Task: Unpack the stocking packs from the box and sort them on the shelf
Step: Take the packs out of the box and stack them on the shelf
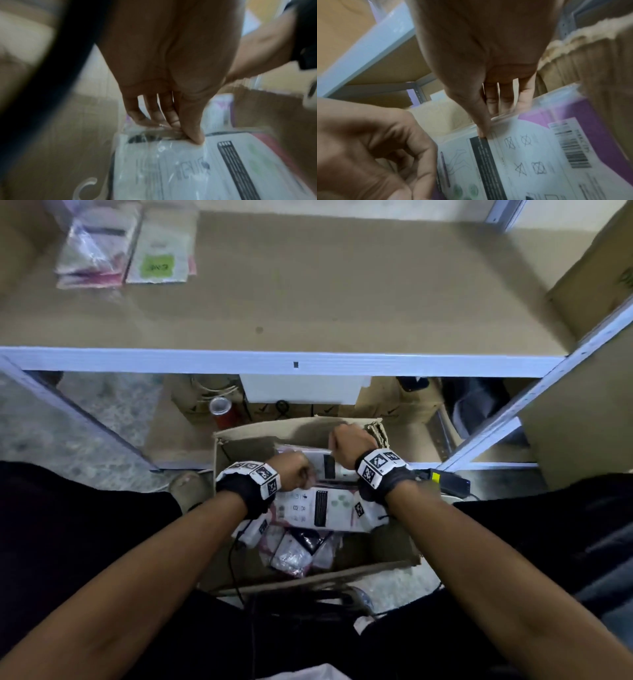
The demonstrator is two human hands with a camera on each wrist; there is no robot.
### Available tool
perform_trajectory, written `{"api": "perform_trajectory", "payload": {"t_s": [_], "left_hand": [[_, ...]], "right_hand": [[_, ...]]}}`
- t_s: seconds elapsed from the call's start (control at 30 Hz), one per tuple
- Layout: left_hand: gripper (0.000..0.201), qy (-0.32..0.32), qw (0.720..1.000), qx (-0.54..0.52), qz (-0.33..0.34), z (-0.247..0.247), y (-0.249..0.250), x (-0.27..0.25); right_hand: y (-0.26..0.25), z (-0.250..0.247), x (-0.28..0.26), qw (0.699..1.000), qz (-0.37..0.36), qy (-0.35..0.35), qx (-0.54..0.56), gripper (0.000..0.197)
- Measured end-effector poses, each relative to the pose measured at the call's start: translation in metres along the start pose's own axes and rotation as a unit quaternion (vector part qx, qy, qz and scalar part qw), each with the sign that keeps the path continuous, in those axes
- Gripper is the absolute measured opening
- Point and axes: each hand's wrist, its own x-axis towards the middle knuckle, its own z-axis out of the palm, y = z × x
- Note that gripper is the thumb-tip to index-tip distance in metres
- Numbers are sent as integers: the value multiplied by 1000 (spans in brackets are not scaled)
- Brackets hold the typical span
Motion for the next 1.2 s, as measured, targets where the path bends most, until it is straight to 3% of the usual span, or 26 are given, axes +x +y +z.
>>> {"api": "perform_trajectory", "payload": {"t_s": [0.13,0.4,0.57,0.8,0.97,1.07,1.2], "left_hand": [[11,82,996,6,35,-31,20,-31],[3,204,971,-111,63,-82,33,-97],[12,228,959,-148,81,-120,39,-137],[6,304,924,-218,83,-156,54,-181],[7,355,866,-343,81,-176,66,-190],[10,376,791,-472,97,-182,71,-186],[9,403,709,-570,99,-195,74,-178]], "right_hand": [[-10,-53,-17,999,-37,30,-1,18],[-23,-158,-61,992,-56,116,-12,13],[-24,-207,-92,985,-68,159,3,14],[-14,-255,-120,982,-70,166,63,11],[-12,-265,-124,972,-97,182,112,10],[-13,-267,-120,966,-92,184,155,20],[-23,-273,-111,956,-90,182,212,8]]}}
